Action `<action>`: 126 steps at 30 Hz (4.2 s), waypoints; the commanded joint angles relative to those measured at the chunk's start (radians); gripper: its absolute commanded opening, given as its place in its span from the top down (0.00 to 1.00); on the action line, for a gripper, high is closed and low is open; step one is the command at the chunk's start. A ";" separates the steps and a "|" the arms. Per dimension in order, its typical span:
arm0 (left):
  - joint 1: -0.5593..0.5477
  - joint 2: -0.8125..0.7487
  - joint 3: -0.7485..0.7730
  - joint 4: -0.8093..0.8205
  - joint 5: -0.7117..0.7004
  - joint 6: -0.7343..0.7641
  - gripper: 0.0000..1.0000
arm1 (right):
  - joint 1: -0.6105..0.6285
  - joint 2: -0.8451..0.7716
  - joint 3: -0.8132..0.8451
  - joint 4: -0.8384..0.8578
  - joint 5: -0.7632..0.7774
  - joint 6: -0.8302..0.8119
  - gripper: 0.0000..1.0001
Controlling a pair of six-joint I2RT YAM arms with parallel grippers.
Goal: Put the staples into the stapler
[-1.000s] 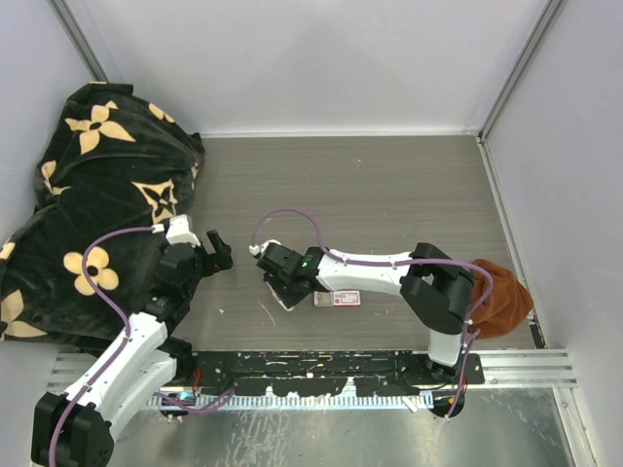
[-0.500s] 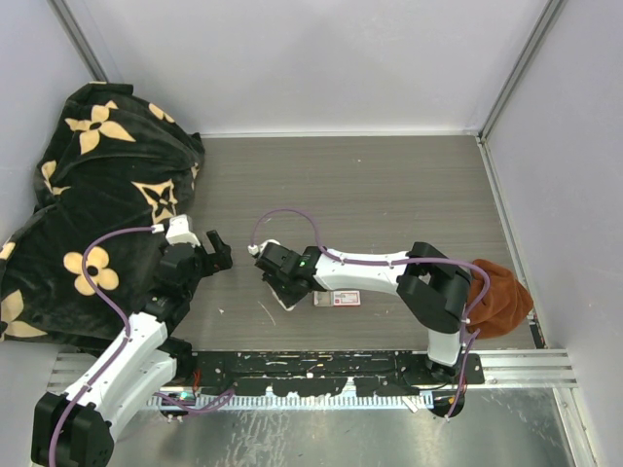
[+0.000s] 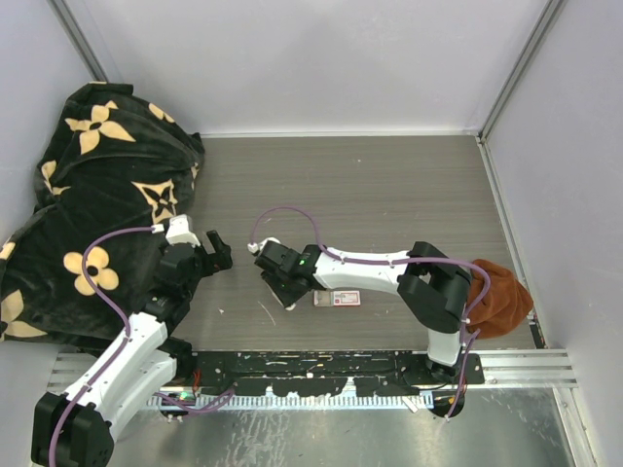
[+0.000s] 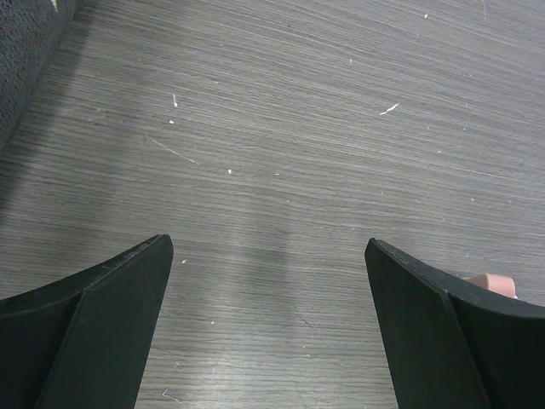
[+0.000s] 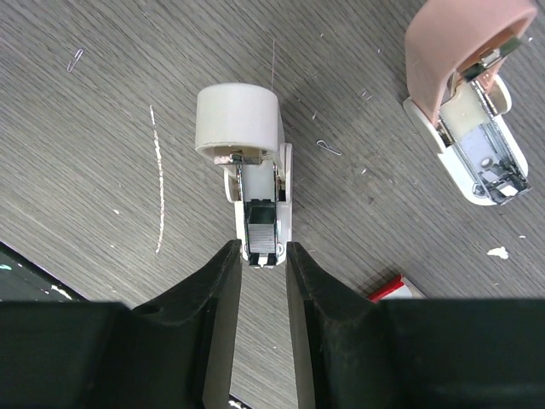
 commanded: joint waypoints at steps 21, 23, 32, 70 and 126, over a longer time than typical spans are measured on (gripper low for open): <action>0.003 -0.037 -0.005 0.046 -0.034 0.011 0.02 | -0.028 -0.361 -0.236 0.080 0.199 0.095 0.54; 0.003 -0.039 -0.006 0.048 -0.032 0.012 0.02 | -0.031 -0.388 -0.284 0.088 0.218 0.117 0.54; 0.003 -0.053 -0.014 0.051 -0.028 0.015 0.02 | -0.048 -0.386 -0.405 0.186 0.204 0.153 0.63; 0.002 -0.047 -0.017 0.062 -0.016 0.015 0.02 | -0.198 -0.343 -0.529 0.398 -0.043 0.234 0.73; 0.004 -0.047 -0.017 0.063 -0.016 0.014 0.02 | -0.275 -0.491 -0.642 0.455 -0.043 0.309 1.00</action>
